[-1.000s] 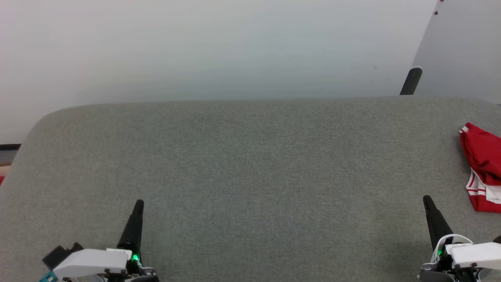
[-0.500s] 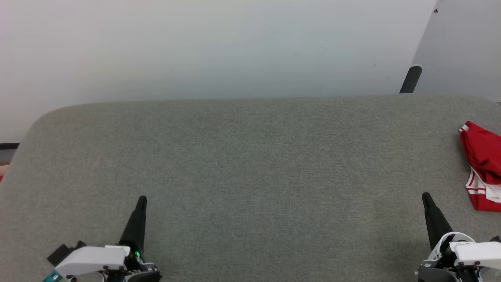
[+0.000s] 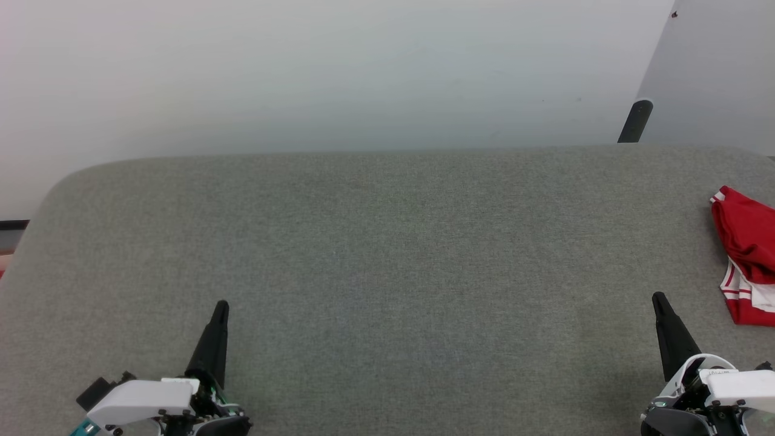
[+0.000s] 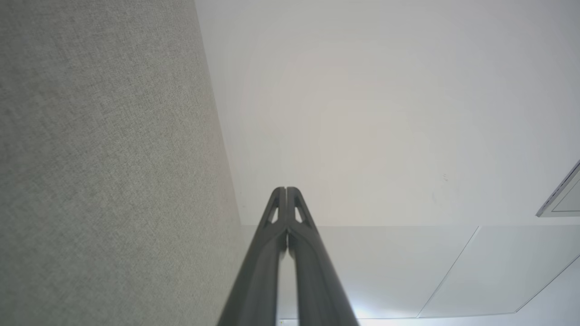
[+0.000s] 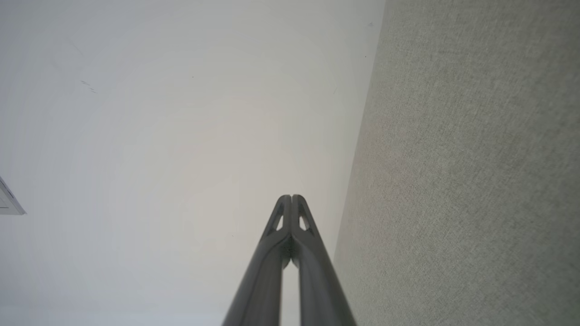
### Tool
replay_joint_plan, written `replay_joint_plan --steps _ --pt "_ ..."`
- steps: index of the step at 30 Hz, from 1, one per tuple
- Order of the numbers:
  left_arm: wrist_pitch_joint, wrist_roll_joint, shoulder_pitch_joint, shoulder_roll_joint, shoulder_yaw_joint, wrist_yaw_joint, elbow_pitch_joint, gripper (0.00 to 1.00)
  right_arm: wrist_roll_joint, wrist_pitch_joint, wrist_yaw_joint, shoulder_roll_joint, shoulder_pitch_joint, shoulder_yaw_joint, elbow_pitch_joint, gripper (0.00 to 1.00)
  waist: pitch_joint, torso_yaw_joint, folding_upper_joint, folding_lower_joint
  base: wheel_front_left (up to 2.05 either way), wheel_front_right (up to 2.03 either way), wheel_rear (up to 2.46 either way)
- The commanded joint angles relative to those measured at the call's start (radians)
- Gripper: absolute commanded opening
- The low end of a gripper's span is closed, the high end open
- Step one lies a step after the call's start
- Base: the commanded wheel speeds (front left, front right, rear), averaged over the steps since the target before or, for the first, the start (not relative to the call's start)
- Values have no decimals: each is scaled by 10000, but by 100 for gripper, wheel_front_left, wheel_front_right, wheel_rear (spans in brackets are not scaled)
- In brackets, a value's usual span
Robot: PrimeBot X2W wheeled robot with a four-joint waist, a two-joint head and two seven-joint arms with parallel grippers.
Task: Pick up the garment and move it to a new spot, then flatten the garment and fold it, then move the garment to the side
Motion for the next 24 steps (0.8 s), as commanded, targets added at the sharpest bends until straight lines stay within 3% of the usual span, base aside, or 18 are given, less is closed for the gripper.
replay_joint_plan --steps 1,24 --pt "27 -20 -87 -3 27 -32 13 0 50 13 4 30 -26 -6 2 0 0 0 0 -1 0 0 0" --pt "23 -24 -85 -2 25 -32 13 0 52 13 4 27 -26 -3 2 0 0 0 0 -1 0 0 0"
